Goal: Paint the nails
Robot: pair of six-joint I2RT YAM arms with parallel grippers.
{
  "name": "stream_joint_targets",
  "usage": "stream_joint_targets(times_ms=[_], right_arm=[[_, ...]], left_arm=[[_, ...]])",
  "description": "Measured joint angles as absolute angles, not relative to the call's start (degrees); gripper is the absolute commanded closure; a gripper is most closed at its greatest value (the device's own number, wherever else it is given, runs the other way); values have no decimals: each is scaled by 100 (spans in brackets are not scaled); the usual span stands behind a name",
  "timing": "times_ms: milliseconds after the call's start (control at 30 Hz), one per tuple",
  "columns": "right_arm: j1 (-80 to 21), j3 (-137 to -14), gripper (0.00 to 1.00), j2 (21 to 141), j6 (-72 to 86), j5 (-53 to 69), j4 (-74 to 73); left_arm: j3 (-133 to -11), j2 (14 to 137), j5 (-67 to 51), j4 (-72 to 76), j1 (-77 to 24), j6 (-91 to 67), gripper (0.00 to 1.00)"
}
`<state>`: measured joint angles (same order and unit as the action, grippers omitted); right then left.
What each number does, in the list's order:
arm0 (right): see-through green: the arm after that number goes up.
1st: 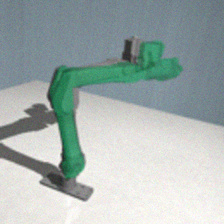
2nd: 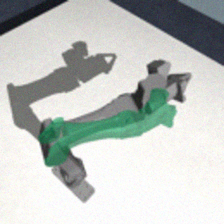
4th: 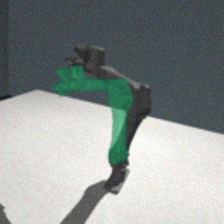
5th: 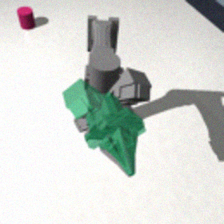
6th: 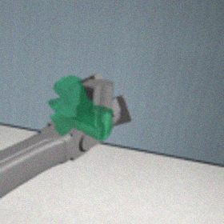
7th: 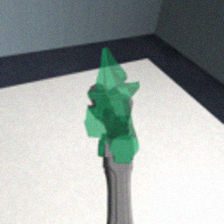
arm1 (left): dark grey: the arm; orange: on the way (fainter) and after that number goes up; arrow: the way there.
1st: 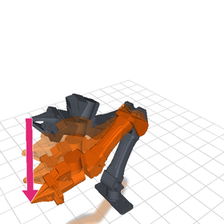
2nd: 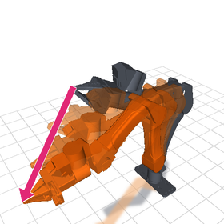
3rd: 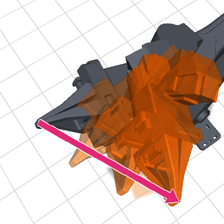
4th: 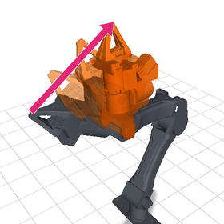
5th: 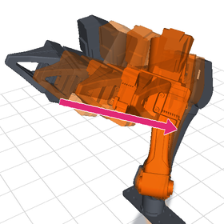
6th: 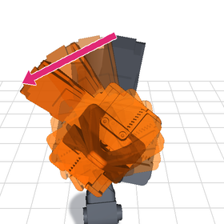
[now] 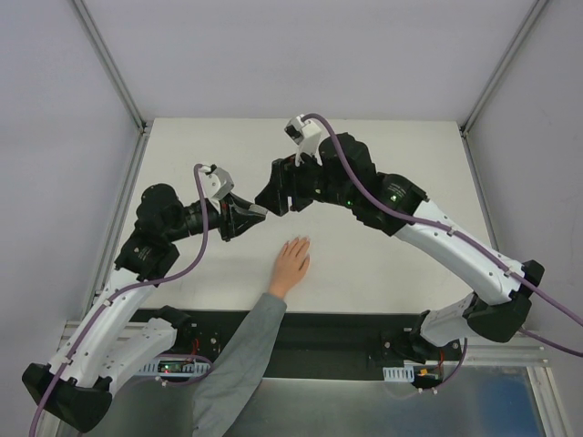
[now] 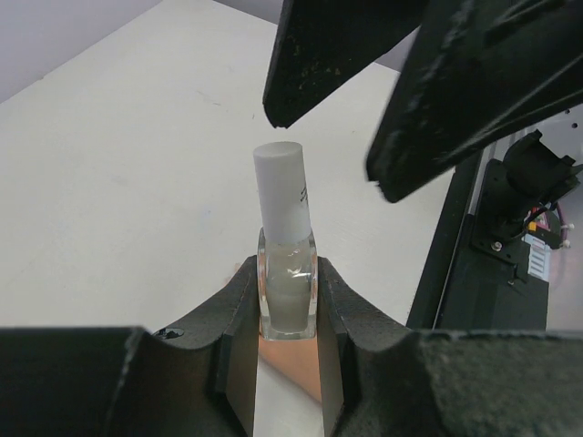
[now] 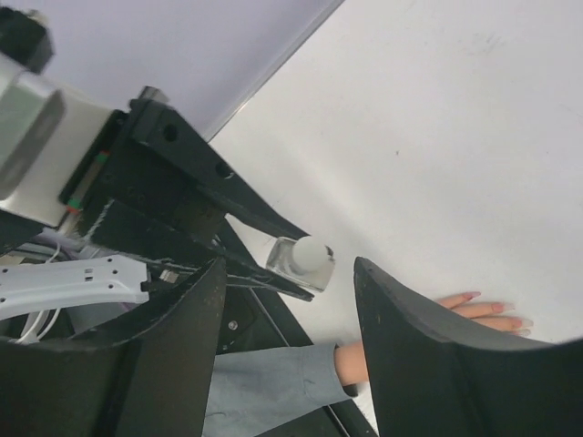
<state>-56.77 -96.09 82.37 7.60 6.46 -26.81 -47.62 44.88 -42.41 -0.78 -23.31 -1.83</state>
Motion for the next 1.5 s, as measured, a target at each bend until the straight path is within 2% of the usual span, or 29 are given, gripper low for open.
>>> stream_joint_targets(times_ms=[133,167,200,400,633,733,767,833,1500], right_arm=[[-5677,-9666,45,8377,773,460,-2814],[-5677,-9708,52,8416,775,438,-2864],[-5677,-9730,54,8444,775,429,-2888],[-5677,-9837,57,8589,801,550,-2950],[-5677,-9843,80,8715,816,786,-2945],[-5688,-9843,86,8718,799,812,-2945],[-5688,-9843,93,8718,797,808,-2945],[-5688,-9843,99,8718,784,786,-2945],[-5760,-9797,99,8385,355,257,-2899]], left_arm=[[-4762,4438,-4244,-82,-2331,-183,100],[-4762,4421,-4246,-82,-2331,-183,100],[-4762,4407,-4248,-82,-2331,-183,100],[-4762,4388,-4250,-82,-2331,-180,100],[-4762,4388,-4250,-97,-2331,-178,100],[-4762,4388,-4250,-123,-2331,-174,100],[-4762,4388,-4250,-123,-2331,-172,100],[-4762,4392,-4248,-123,-2331,-167,100],[-4762,4477,-4296,-130,-2331,-143,100]])
